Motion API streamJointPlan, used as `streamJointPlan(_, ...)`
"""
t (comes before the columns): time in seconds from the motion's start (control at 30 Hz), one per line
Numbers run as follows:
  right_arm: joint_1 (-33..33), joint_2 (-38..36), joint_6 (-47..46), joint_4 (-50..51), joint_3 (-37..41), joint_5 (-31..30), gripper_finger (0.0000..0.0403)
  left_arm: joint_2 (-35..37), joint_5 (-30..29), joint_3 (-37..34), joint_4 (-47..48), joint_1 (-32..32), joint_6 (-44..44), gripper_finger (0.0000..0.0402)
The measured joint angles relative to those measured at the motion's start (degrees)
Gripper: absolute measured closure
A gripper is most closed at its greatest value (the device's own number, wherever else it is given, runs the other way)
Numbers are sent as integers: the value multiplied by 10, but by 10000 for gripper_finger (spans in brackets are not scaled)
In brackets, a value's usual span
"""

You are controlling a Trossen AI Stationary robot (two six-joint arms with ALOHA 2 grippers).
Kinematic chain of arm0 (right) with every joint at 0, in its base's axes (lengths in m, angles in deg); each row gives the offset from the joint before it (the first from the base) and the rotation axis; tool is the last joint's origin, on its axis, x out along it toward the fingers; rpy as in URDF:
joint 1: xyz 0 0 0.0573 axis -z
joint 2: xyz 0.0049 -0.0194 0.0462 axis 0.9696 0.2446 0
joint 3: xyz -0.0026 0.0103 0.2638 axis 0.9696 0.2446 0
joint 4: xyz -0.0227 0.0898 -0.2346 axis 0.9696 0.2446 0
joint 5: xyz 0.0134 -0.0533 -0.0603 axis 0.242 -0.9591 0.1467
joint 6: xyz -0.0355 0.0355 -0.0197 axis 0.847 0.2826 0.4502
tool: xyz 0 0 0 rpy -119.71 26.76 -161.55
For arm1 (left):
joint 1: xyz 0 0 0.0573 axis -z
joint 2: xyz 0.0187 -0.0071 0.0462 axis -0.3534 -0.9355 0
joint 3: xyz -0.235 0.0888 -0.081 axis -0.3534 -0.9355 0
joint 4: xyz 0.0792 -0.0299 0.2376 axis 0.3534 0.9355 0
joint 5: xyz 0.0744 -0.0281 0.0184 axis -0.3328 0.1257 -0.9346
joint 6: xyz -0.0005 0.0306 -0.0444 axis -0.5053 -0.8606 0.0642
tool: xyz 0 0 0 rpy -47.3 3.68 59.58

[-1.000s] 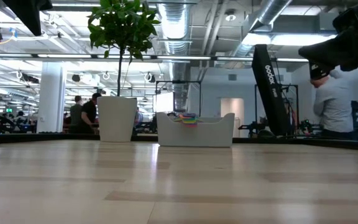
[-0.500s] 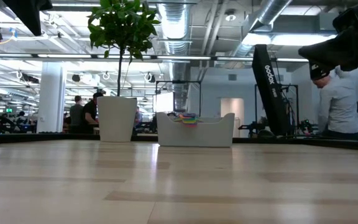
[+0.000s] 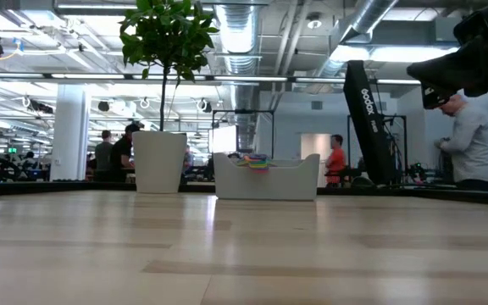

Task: Nest measuring cups in basket
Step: Return to Home Position

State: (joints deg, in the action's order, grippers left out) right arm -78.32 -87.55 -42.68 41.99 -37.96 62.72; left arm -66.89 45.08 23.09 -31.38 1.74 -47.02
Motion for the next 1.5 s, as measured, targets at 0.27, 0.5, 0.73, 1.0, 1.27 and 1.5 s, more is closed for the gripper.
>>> streamJointPlan(0.27,0,0,0,0,0,0,347,182,178,-280,-530,-76,-262,401)
streamJointPlan(0.5,0,0,0,0,0,0,347,295,245,-447,-568,-134,-218,401)
streamJointPlan(0.73,0,0,0,0,0,0,347,382,303,-545,-583,-181,-208,401)
streamJointPlan(1.0,0,0,0,0,0,0,347,457,323,-589,-557,-213,-180,401)
streamJointPlan(1.27,0,0,0,0,0,0,347,489,309,-612,-512,-218,-168,401)
streamJointPlan(1.5,0,0,0,0,0,0,347,488,323,-612,-484,-219,-215,401)
